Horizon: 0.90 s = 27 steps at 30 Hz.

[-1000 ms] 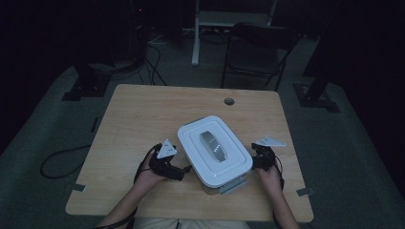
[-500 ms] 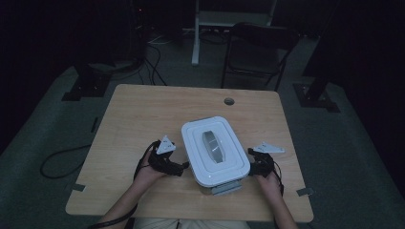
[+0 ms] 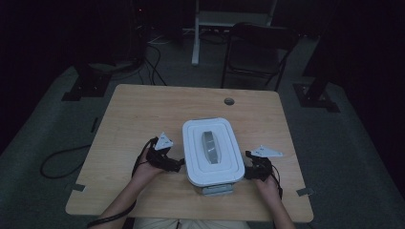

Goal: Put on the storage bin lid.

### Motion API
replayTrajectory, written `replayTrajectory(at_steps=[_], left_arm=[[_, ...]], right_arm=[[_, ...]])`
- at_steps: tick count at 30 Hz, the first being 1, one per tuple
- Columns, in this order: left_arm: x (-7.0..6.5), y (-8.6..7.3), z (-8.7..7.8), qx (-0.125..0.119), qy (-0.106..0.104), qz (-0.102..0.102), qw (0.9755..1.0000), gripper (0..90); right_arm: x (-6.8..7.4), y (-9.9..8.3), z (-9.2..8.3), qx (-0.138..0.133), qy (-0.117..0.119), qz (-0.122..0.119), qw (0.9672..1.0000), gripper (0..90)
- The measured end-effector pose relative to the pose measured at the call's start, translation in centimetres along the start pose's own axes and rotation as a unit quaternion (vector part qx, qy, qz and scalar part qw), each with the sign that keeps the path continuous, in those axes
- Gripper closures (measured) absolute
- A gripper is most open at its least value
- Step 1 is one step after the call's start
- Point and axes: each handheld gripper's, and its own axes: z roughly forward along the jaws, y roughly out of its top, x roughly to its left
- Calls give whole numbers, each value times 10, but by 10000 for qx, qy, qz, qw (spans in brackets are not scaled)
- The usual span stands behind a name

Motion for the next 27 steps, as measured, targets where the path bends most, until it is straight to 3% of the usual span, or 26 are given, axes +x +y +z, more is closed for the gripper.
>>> replayTrajectory(at_steps=[6,12,19,27], left_arm=[[3,-1,-4,-42,3,-62,10000,21],[4,2,-11,-194,-2,-66,9998,21],[6,2,-17,-291,35,-104,9995,21],[8,-1,-24,-310,72,-96,9994,21]], right_arm=[[3,1,0,-61,166,-25,9998,151],[-5,8,-5,-343,-133,256,9990,139],[-11,13,-6,-489,-436,326,9973,136],[-12,12,-10,-590,-591,364,9958,134]])
